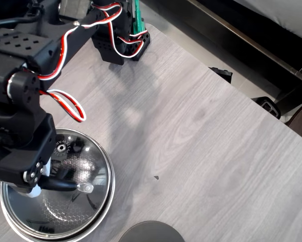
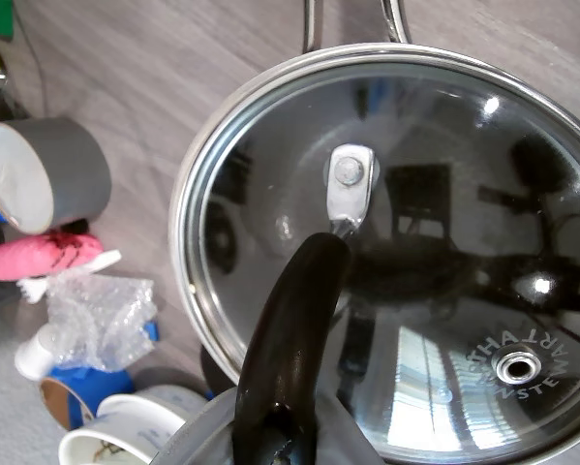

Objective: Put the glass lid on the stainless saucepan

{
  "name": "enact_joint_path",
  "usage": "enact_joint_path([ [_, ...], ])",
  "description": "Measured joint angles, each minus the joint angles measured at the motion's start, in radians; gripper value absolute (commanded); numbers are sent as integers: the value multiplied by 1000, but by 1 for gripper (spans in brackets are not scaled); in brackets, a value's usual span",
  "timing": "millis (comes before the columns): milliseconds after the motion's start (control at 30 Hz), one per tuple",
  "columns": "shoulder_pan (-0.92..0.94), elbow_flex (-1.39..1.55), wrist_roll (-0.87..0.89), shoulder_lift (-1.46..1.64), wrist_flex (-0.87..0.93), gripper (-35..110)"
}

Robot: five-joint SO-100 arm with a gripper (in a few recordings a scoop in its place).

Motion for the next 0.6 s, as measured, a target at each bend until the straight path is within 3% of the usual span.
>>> enact_joint_path([
  [600, -3, -57, 2, -31, 12, 0],
])
